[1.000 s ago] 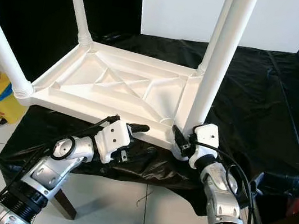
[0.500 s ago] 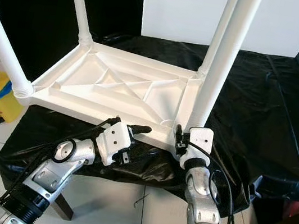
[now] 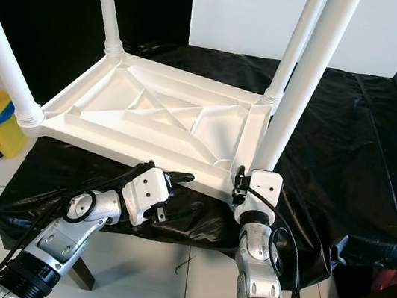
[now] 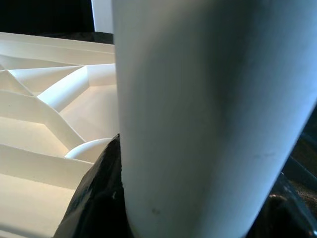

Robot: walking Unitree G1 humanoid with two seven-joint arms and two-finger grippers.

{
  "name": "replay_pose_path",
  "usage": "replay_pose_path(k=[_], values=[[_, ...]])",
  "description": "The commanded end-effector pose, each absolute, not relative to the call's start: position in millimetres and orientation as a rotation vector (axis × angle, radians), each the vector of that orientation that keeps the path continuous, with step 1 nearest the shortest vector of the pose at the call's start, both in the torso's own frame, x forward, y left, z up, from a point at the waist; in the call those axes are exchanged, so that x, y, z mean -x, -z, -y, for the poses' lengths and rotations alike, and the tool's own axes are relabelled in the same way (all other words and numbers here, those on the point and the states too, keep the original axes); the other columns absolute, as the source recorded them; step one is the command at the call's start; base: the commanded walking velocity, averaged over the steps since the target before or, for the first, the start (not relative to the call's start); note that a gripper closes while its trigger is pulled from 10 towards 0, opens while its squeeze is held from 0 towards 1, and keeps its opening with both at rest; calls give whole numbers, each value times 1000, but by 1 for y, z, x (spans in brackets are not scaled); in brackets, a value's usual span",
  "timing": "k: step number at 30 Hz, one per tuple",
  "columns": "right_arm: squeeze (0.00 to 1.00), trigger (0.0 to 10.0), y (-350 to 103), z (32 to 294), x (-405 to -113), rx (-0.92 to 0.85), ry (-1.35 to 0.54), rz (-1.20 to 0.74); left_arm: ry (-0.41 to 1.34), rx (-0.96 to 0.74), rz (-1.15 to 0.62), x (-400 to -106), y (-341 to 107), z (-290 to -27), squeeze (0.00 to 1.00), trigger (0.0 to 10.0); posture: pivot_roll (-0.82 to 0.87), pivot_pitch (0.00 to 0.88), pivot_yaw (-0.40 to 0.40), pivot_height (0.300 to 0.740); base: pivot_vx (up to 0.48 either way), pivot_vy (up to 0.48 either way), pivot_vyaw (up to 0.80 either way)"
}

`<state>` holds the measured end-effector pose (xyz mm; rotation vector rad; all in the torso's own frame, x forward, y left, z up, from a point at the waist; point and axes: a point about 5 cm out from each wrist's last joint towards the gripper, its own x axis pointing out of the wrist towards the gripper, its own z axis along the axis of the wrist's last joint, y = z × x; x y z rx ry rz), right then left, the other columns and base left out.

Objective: Building children table

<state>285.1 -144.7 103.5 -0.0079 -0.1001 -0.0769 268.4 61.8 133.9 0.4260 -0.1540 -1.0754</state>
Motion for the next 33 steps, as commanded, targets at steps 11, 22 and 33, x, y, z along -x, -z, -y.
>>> replay_pose_path(k=[11,22,33], values=[[1000,10000,-99,150,-280,14,33,87,949,-417,168,-272,-135,-65,0,10000,-37,32,-47,740,0,0,0],[0,10000,-109,163,-278,30,-158,138,980,-381,151,-270,-137,-66,0,10000,-37,40,-38,740,0,0,0],[0,10000,-118,176,-286,131,-447,139,1014,-380,139,-268,-139,-66,0,10000,-32,43,-35,740,0,0,0]])
